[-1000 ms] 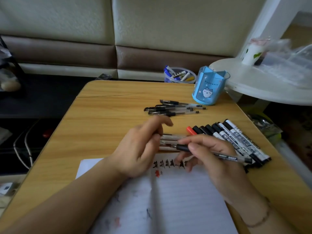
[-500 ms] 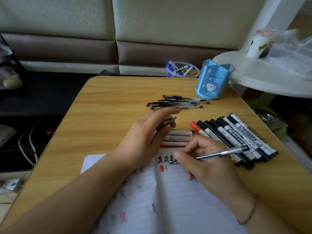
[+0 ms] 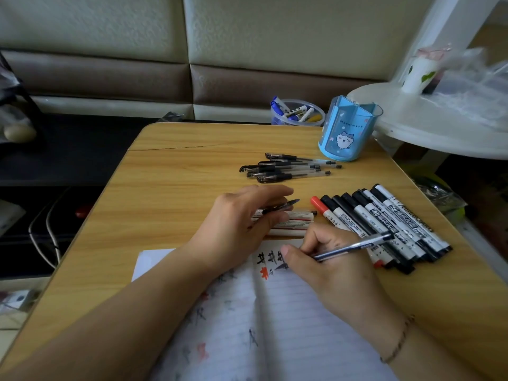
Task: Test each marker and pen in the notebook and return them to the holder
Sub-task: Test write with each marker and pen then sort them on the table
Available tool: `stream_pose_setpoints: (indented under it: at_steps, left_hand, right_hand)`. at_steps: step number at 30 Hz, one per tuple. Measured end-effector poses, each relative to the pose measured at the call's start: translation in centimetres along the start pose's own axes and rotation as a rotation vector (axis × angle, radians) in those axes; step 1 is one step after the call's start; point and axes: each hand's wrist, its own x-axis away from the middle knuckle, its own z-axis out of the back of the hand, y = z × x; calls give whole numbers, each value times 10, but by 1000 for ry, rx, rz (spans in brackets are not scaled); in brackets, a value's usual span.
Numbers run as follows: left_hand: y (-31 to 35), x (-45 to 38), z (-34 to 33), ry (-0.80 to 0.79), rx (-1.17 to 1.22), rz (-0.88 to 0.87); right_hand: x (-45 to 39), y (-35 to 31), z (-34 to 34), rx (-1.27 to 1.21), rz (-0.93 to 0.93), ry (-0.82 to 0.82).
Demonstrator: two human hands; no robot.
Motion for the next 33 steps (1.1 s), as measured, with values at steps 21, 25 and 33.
stream_pose_setpoints:
  at_steps: [21,25,33]
  left_hand:
    - [-2,-1,0,-52,-94,-51]
    - [-3,0,0,-56,-93,-41]
    - [-3,1,0,-52,-42,24]
  right_hand:
    - [-3,-4,0,66,-24,-1]
    - [-3,-3,0,73,-34,-7]
    - [-6,-7,12,-400,-85,119]
